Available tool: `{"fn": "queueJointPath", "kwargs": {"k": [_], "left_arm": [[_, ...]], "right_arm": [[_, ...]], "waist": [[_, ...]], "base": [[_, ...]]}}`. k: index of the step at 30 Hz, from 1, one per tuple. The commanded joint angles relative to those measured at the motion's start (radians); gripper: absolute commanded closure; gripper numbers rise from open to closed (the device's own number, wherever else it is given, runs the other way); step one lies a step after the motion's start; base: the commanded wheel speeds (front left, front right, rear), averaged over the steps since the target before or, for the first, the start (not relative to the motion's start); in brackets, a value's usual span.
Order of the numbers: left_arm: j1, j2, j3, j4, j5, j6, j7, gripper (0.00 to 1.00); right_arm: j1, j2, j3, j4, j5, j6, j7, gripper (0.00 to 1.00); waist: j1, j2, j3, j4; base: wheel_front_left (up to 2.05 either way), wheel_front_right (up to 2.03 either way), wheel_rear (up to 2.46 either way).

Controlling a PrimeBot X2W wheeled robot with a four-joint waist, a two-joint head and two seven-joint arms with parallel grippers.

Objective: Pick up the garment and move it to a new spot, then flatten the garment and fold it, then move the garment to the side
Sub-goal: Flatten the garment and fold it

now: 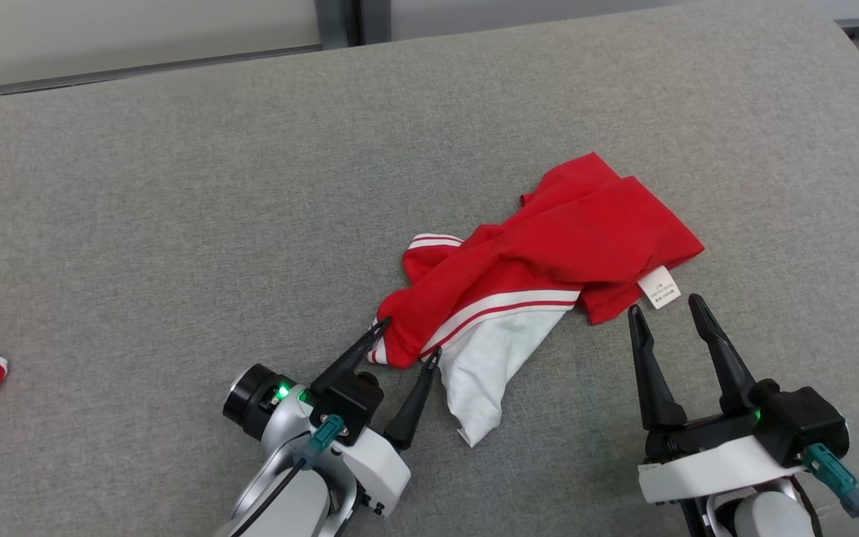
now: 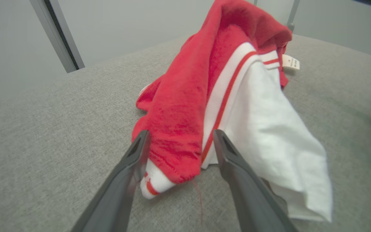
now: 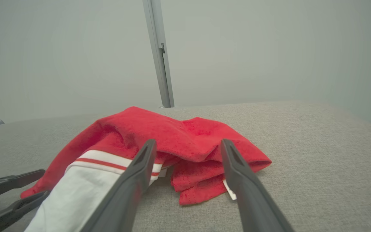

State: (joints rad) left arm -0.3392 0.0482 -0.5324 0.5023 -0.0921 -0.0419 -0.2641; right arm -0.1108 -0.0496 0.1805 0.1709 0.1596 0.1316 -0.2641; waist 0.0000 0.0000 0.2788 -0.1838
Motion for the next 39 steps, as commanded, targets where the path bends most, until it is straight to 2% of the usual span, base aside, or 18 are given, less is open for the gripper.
{"fn": "queueJointPath", "kwargs": {"k": [1, 2, 3, 6, 11, 15, 20, 23, 25, 31, 35, 39], "left_arm": [[-0.025, 0.004, 0.005, 0.009, 0.012, 0.013, 0.000, 0.00], [-0.033, 0.004, 0.009, 0.013, 0.019, 0.023, -0.001, 0.17], [-0.039, 0.004, 0.014, 0.017, 0.021, 0.029, 0.000, 1.00], [-0.052, 0.004, 0.024, 0.024, 0.006, 0.022, 0.000, 1.00], [-0.073, 0.003, 0.020, -0.058, -0.046, -0.024, -0.001, 1.00], [-0.127, 0.003, -0.032, -0.144, -0.060, -0.055, -0.001, 1.00], [-0.240, 0.003, -0.099, -0.212, -0.087, -0.060, -0.001, 1.00], [-0.363, 0.003, -0.151, -0.245, -0.118, -0.034, -0.001, 1.00], [-0.480, 0.002, -0.194, -0.276, -0.135, -0.001, -0.001, 1.00], [-0.736, 0.004, -0.293, -0.350, -0.246, 0.157, 0.000, 1.00], [-0.734, 0.006, -0.322, -0.353, -0.284, 0.238, 0.000, 1.00], [-0.614, 0.007, -0.320, -0.325, -0.237, 0.255, -0.001, 1.00]], "right_arm": [[-0.012, -0.002, 0.002, -0.006, 0.008, -0.002, -0.001, 0.00], [-0.014, -0.002, 0.004, -0.006, 0.008, -0.002, -0.001, 0.00], [-0.015, -0.002, 0.006, -0.005, 0.012, -0.002, -0.001, 0.00], [-0.014, -0.002, 0.012, 0.000, 0.018, -0.002, -0.001, 0.00], [-0.005, -0.002, 0.012, 0.000, 0.034, -0.002, -0.001, 0.00], [0.002, -0.002, 0.007, 0.004, 0.046, -0.002, -0.001, 0.00], [0.007, -0.002, 0.001, 0.008, 0.053, -0.002, -0.001, 0.00], [0.011, -0.002, -0.004, 0.010, 0.059, -0.002, -0.001, 0.00], [0.014, -0.002, -0.016, 0.012, 0.059, -0.002, -0.001, 0.00], [0.023, -0.002, -0.022, 0.024, 0.089, -0.002, -0.001, 0.00], [0.024, -0.002, -0.065, 0.009, 0.097, -0.001, -0.001, 0.00], [0.048, -0.001, -0.135, -0.009, 0.086, -0.001, -0.001, 0.00]], "waist": [[0.0000, 0.0000, 0.016, -0.016], [0.0000, 0.0000, 0.017, -0.019], [0.0000, 0.0000, 0.017, -0.022], [0.0000, 0.0000, 0.008, -0.031], [0.0000, 0.0000, -0.028, -0.048], [0.0000, 0.0000, -0.062, -0.067], [0.0000, 0.0000, -0.092, -0.093], [0.0000, 0.0000, -0.106, -0.114], [0.0000, 0.0000, -0.110, -0.121], [0.0000, 0.0000, -0.135, -0.175], [0.0000, 0.0000, -0.116, -0.165], [0.0000, 0.0000, -0.072, -0.101]], "base": [[0.00, 0.00, 0.00], [0.00, 0.00, 0.00], [0.00, 0.00, 0.00], [0.00, 0.00, 0.00], [0.00, 0.00, 0.00], [0.00, 0.00, 0.00], [0.00, 0.00, 0.00], [0.00, 0.00, 0.00], [0.00, 0.00, 0.00], [0.00, 0.00, 0.00], [0.00, 0.00, 0.00], [0.00, 0.00, 0.00]]}}
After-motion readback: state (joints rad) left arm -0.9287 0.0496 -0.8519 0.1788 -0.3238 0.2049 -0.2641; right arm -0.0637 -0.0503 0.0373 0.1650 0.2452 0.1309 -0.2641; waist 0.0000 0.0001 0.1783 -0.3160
